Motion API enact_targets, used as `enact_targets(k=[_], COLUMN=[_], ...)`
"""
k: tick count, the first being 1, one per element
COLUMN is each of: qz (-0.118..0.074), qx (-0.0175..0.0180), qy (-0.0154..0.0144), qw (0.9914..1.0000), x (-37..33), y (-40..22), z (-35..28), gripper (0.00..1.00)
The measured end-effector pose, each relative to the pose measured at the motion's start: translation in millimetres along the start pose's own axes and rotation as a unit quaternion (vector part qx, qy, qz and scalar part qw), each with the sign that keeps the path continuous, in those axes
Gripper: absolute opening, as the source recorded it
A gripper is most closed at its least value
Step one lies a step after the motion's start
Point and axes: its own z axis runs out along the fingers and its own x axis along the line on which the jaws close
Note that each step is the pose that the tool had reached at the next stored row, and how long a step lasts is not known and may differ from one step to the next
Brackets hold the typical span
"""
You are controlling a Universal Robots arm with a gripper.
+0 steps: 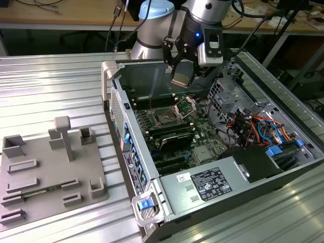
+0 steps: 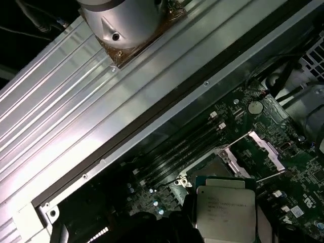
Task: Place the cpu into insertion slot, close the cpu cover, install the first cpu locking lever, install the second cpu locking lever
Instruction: 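Place the cpu into insertion slot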
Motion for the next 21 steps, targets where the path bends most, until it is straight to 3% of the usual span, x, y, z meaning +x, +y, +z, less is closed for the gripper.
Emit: enact_targets(k=[4,7,15,17,21], qz=[0.035,0.05,0.055,0.074,0.114], qx=[-0.0007,-0.0008,-0.001,-0.0014,-0.0021], qy=[-0.003,-0.0043,-0.0047,-0.0063,-0.0097], qw=[0.99937,0.99872,0.99845,0.99723,0.99343], x=[0.0,0.4,0.9,1.1,1.1], y=[-0.4,-0.9,-1.3,-1.5,-1.7], z=[4.6,5.8,6.1,7.1,8.7], gripper=[0.55,0.55,0.55,0.55,0.55])
